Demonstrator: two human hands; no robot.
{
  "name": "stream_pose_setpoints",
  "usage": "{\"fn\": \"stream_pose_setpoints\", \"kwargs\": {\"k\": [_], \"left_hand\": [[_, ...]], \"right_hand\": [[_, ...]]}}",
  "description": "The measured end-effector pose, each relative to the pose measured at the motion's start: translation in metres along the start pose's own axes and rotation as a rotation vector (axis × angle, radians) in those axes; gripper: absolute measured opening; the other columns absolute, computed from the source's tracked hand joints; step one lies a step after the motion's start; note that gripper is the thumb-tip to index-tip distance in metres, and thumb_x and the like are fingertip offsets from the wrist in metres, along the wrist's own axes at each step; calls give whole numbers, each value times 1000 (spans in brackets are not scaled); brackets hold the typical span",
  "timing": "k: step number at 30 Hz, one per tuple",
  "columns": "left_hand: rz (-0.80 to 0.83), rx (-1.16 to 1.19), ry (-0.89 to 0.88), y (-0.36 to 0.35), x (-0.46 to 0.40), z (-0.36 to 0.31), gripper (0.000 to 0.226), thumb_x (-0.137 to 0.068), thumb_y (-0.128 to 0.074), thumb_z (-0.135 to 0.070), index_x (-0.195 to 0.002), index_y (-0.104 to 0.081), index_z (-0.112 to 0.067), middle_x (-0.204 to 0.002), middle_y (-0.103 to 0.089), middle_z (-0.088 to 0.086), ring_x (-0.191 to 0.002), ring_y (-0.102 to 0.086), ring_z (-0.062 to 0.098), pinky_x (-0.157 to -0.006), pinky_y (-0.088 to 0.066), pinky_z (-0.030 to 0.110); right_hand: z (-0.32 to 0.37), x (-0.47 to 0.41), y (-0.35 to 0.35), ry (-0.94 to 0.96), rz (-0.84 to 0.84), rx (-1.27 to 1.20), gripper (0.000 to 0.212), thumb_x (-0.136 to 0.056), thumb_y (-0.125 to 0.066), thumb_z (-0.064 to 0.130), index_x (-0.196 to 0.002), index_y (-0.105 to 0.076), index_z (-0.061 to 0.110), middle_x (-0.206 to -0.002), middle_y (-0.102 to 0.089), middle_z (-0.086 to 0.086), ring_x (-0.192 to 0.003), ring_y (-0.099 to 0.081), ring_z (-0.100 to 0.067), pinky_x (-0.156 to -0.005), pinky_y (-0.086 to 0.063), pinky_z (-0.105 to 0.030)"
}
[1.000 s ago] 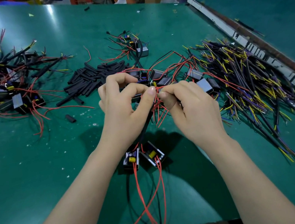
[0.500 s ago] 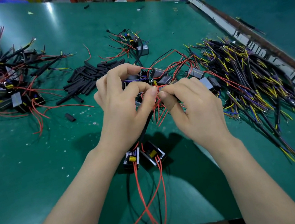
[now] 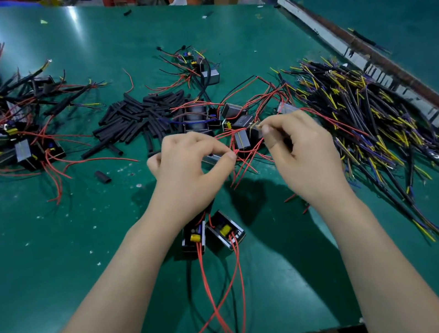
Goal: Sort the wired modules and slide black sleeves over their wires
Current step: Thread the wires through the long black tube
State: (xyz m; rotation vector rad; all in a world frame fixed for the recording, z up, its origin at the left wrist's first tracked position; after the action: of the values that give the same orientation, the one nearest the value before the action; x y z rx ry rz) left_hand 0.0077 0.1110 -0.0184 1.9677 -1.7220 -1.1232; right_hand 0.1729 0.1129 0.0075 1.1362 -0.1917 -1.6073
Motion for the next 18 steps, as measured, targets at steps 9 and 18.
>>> {"fn": "stream_pose_setpoints", "kwargs": {"k": [9,18], "left_hand": [[-165,166,-85,19,3,-10,12,-85,-57,-27,-85,-67,-20,-81,-61,-12,-79,-55,3,-85,-45,30],[-93,467,47,5,2,1,17,-90,-60,-17,-79,-62,-30,-68,-67,-10,-64,-56,-3,-64,-38,6]], "right_hand": [[11,7,-16,-16,22,-106,16,-95,-57,19,-100,-70,13,-89,-56,7,-86,-58,-18,-75,-45,-35],[20,8,-14,32,-4,-202,21,-94,-54,19,-100,-71,8,-90,-65,-4,-84,-57,-12,-77,-44,-27]]}}
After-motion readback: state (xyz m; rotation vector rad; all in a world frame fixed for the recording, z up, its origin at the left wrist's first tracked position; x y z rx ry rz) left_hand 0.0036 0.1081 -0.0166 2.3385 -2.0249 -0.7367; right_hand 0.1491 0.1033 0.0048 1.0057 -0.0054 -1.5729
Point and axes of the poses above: each hand's wrist, its own x-axis away from the middle knuckle, its own y-axis out of the back of the hand, z = x × y, the point moved 10 cm from there along -x, towards the middle knuckle
